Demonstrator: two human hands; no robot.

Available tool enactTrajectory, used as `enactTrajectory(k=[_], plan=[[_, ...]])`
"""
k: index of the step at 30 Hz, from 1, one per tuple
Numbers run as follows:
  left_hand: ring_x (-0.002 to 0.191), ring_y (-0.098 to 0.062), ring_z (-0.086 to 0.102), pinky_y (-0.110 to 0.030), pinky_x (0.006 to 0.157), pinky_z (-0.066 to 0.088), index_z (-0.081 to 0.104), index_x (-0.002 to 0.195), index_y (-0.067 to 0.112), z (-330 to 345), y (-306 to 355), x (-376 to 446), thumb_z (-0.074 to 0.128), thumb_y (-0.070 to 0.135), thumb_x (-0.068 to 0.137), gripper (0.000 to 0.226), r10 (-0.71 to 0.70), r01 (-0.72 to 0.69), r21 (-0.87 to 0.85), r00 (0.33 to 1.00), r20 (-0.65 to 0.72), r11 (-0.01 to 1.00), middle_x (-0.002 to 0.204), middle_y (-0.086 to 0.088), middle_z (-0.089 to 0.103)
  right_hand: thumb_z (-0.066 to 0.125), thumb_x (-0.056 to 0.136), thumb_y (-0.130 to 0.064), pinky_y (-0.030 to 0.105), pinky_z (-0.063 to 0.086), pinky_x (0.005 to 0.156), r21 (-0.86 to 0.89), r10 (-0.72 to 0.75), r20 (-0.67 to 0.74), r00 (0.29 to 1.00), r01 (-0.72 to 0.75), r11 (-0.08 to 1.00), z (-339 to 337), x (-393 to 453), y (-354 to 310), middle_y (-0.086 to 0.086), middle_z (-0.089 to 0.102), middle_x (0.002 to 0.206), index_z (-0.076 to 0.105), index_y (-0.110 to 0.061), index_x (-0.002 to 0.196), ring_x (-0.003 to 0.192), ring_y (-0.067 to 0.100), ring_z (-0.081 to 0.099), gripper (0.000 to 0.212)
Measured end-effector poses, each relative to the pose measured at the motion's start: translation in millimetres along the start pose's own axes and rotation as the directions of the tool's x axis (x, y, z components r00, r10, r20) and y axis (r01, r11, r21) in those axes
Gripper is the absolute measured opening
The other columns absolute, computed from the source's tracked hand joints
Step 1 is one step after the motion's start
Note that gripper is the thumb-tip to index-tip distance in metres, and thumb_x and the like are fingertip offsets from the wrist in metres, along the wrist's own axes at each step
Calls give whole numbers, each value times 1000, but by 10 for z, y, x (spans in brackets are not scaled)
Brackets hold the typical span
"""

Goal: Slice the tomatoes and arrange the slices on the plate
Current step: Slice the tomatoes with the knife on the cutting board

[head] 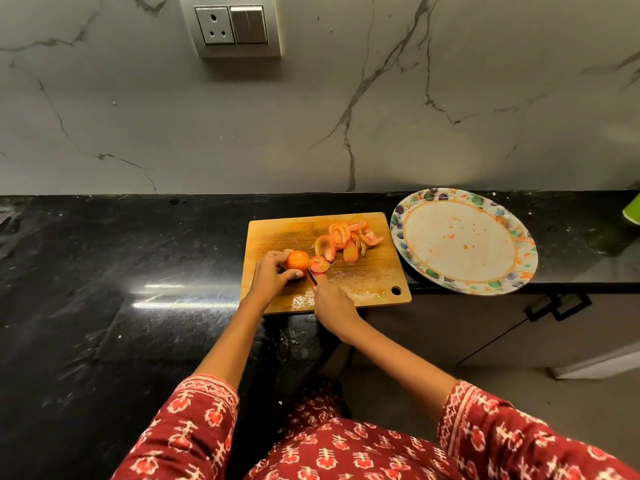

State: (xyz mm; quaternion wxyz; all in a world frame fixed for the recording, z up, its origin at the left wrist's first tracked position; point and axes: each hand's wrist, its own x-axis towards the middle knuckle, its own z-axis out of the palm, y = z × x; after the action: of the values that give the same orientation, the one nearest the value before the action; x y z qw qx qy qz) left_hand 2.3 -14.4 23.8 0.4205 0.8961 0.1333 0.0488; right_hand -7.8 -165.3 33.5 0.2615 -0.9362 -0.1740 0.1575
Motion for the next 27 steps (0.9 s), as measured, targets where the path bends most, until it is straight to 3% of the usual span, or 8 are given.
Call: enactTrajectory(k=[6,10,13,18,23,27], plan=[[110,-26,53,-24,89,40,58,121,2,14,-21,-3,75,13,74,51,7,-7,15,1000,-30,1000,121,-15,56,35,100,-12,35,37,70,32,63,82,995,-66,997,-44,191,-122,22,59,111,53,1,108,101,38,56,24],[110,-27,53,-26,89,41,60,119,3,19,-13,-23,75,13,74,49,6,-6,6,1000,-24,1000,120,-16,58,36,100,-15,34,37,69,24,70,121,990,-73,997,-33,198,-72,22,58,112,51,1,113,103,38,56,25],[110,-27,54,-25,88,41,61,117,3,24,-4,-45,75,11,73,47,16,-17,-24,999,-41,1000,118,-16,59,37,95,-5,36,38,67,-18,19,100,995,-17,1000,-23,15,41,21,57,107,39,-3,125,100,39,57,30],[111,-26,54,-23,88,40,60,118,2,2,34,-55,75,9,73,48,29,-31,-44,998,-52,999,119,-15,60,40,91,1,35,37,69,-104,60,166,984,-43,994,-56,-152,96,19,59,110,53,2,107,102,36,57,20],[113,-26,53,-19,88,38,61,116,-1,7,44,-98,77,8,71,49,37,-40,-42,996,-78,998,118,-17,60,41,92,-4,34,41,73,-28,126,145,981,-124,992,-165,-90,56,21,60,110,58,3,101,104,37,57,20],[114,-26,53,-19,89,37,59,118,-2,7,86,-126,76,6,71,51,33,-37,-53,997,-75,998,120,-17,60,38,95,-10,33,40,71,41,88,50,995,-90,995,-268,-47,-41,22,62,107,59,2,99,100,37,58,25]])
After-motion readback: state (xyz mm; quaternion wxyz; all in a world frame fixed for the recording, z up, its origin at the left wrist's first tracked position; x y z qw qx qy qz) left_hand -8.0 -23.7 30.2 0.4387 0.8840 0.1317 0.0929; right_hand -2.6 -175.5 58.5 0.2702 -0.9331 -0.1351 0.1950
